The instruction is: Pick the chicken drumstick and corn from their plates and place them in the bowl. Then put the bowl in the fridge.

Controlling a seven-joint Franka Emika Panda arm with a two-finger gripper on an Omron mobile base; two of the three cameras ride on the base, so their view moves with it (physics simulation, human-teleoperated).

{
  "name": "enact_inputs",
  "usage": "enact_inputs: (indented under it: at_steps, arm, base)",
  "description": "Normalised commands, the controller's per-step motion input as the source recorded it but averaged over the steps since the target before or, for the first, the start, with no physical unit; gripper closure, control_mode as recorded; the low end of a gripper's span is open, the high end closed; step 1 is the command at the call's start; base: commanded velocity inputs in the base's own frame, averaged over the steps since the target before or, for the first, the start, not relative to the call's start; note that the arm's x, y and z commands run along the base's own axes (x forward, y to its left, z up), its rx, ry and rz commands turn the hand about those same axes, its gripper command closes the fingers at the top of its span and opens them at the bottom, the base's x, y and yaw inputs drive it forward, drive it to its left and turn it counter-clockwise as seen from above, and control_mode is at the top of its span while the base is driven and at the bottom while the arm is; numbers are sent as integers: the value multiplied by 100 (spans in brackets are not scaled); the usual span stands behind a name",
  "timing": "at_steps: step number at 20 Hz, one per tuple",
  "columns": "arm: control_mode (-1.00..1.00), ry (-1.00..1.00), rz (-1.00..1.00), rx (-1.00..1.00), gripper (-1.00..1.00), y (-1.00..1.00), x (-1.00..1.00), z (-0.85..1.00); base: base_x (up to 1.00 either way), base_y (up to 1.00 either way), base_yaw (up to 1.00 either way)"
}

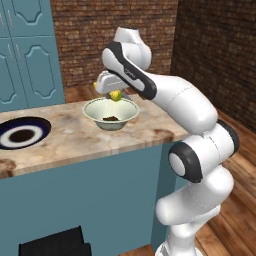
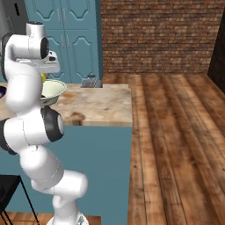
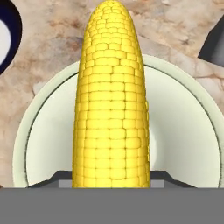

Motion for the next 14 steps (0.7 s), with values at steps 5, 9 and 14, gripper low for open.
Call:
enact_inputs:
  at_steps: [5,9,14]
  arm:
    - [-100,5,-8,0,100,0,9,-23]
    - [-100,14,0,1,100,-7,2,-30]
    - [-100,15,0,0,100,-8,15,-20]
  base:
    - [0,0,0]
    - [0,0,0]
    - [0,0,0]
